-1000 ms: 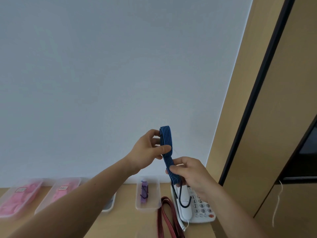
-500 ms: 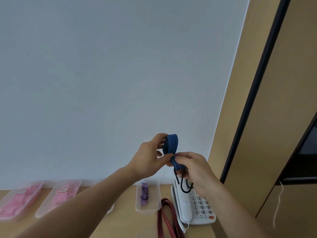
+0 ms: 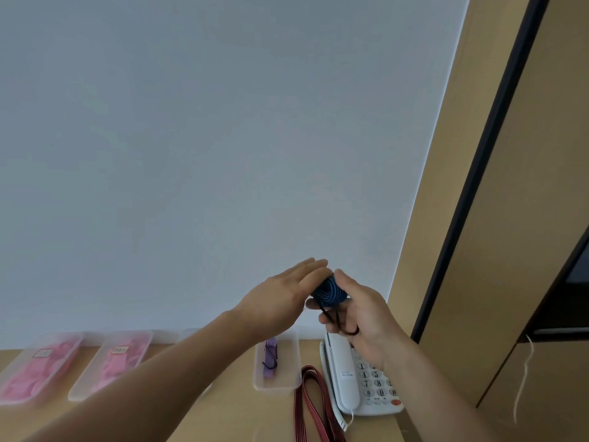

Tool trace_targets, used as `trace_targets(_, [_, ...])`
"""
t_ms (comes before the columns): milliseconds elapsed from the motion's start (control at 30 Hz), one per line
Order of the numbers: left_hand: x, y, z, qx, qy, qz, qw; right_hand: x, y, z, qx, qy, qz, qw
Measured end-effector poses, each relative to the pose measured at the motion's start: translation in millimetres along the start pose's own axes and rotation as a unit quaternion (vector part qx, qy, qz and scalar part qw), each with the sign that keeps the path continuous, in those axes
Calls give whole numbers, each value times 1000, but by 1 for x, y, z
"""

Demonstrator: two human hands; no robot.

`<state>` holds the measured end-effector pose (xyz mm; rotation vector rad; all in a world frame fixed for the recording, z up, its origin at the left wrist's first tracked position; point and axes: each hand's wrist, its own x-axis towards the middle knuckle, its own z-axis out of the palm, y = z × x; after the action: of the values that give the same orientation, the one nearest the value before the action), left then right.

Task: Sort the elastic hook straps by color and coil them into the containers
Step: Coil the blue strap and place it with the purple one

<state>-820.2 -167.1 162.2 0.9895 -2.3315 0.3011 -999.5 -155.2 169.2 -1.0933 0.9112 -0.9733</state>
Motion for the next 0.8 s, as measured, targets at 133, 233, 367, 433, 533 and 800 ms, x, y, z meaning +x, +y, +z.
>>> trace_targets(133, [1, 5, -1, -275, -32, -187, 943, 3, -1, -4, -42, 29, -35, 998])
trace_targets(233, [9, 7, -5, -458, -23, -359, 813, 5, 4, -4, -106, 73, -67, 989])
trace_targets(367, [14, 7, -7, -557, -58, -412, 719, 5, 14, -5, -205, 72, -103, 971])
trace_targets(433, [15, 6, -5, -544, -28, -430, 719, 7, 18, -7, -254, 70, -122, 957])
trace_targets(533, [15, 11, 0, -557, -15, -448, 699, 10, 24, -11, -322, 93, -146, 931])
trace_targets(800, [17, 21, 15, -608, 20, -488, 626, 21, 21, -29, -323, 80, -155, 930])
